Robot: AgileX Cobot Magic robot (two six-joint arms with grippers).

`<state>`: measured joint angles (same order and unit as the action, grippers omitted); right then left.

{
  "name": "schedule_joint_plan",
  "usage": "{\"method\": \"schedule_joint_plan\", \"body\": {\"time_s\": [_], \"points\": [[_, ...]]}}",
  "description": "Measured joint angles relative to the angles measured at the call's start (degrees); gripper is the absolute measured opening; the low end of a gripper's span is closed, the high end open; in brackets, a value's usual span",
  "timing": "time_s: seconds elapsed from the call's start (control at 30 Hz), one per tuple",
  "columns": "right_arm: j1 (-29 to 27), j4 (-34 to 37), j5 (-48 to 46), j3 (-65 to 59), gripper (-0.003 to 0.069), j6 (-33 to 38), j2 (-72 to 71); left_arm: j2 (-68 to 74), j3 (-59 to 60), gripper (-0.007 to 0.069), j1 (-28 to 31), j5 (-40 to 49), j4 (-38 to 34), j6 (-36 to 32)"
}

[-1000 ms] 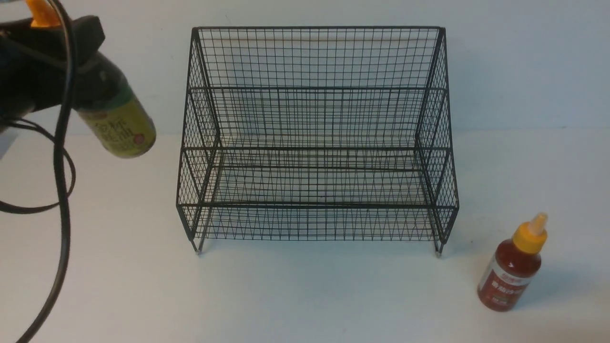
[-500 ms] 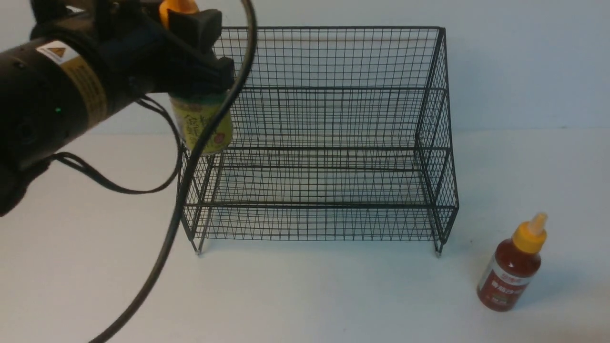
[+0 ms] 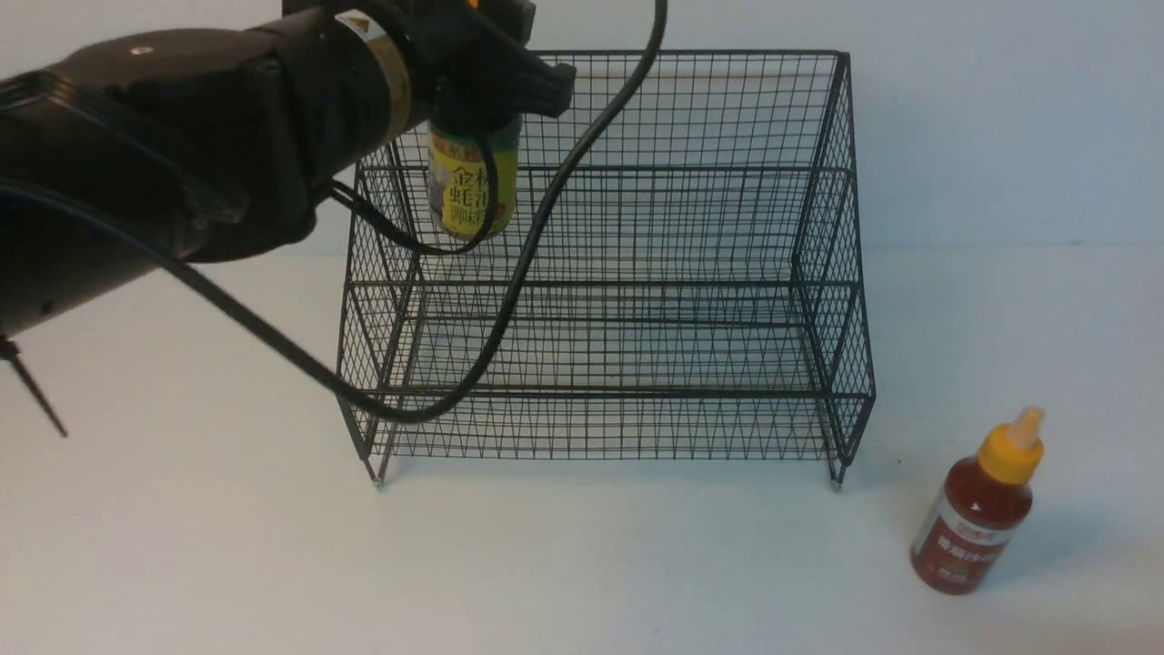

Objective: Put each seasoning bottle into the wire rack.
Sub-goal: Use the left arm to put the condiment bottle back on the shelf

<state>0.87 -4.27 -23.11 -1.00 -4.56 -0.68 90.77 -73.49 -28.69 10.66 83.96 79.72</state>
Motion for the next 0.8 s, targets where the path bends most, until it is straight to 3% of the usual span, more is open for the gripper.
{"method": "schedule_joint_plan", "body": {"time_s": [0.17,0.33,0.53,0.8], "points": [[0.0,0.0,0.0,0.0,-0.0015,0.0,0.0,4.5,-0.5,0.0279,1.1,2.0,1.3,4.6],[0.0,0.0,0.0,0.0,-0.0015,0.0,0.0,6.4,-0.5,0.0279,4.3,0.0,6.3,14.6],[0.0,0.0,0.0,0.0,-0.0015,0.0,0.0,5.7,-0.5,0.0279,5.2,-1.8,13.5,21.3],[0.0,0.0,0.0,0.0,-0.0015,0.0,0.0,3.9,-0.3,0.0279,5.2,-3.5,14.5,23.0]]}}
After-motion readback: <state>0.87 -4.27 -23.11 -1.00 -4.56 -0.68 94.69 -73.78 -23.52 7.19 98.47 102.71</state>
